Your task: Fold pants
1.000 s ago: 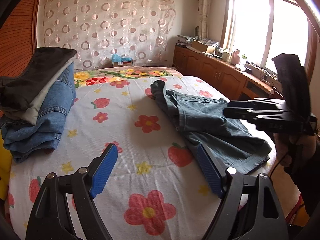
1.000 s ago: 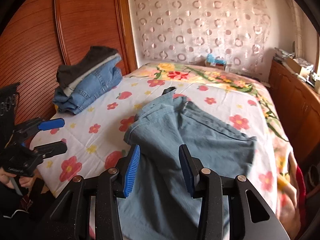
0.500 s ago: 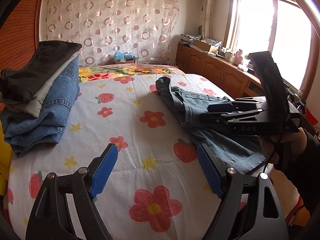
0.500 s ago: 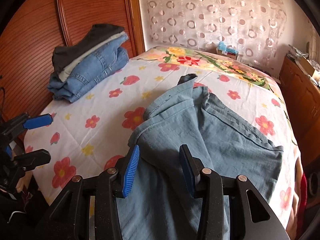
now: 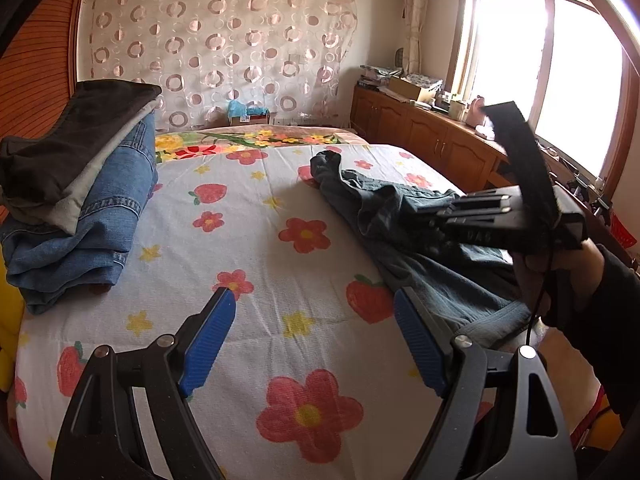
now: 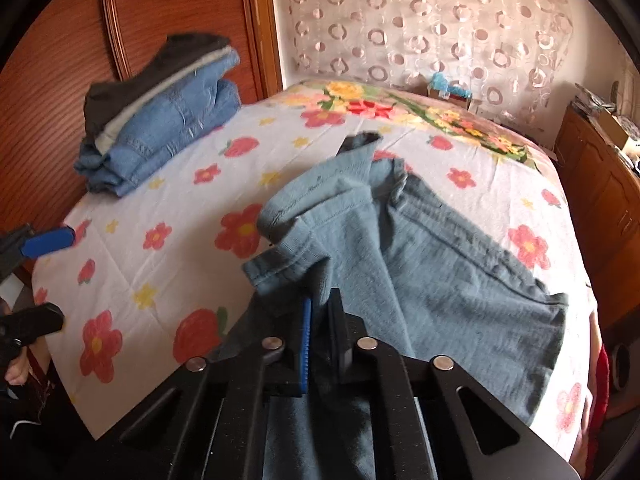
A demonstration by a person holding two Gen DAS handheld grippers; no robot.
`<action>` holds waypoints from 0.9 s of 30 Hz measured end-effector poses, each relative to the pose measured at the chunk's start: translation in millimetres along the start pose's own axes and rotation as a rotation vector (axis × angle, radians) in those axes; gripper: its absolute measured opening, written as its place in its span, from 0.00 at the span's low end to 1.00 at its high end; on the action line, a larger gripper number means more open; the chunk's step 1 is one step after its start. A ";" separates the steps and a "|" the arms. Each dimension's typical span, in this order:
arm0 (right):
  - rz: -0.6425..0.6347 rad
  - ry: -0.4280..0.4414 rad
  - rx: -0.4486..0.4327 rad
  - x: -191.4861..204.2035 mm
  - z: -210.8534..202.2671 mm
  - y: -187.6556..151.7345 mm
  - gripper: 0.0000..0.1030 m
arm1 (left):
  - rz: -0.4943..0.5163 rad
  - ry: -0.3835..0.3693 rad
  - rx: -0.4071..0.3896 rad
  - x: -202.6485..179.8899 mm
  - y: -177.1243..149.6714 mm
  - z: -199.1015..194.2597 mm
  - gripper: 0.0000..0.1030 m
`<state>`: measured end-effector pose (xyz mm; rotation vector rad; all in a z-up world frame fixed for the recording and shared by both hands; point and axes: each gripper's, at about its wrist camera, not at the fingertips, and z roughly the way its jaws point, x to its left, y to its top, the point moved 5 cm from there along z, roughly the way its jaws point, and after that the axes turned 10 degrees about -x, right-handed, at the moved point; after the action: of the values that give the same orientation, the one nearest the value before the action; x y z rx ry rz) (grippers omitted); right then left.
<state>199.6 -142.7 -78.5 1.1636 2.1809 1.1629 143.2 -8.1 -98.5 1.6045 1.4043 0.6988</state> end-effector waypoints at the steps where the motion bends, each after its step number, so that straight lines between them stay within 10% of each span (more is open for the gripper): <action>1: 0.007 0.000 -0.010 -3.2 -4.3 0.9 0.06 | 0.001 -0.001 0.001 -0.4 0.0 0.5 0.80; 18: 0.065 -0.056 -0.101 -39.1 -46.3 16.0 0.04 | 0.015 -0.031 0.028 -14.1 -0.4 14.8 0.80; 22: 0.027 0.012 -0.091 -14.1 -38.9 13.2 0.41 | 0.016 -0.032 0.027 -14.1 -0.4 14.6 0.80; 27: -0.026 0.078 -0.011 14.1 -14.7 0.6 0.44 | 0.016 -0.029 0.031 -12.5 0.1 16.3 0.80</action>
<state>182.1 -138.0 -69.2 1.0998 2.2375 1.2272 154.5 -24.2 -104.4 1.6457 1.3891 0.6632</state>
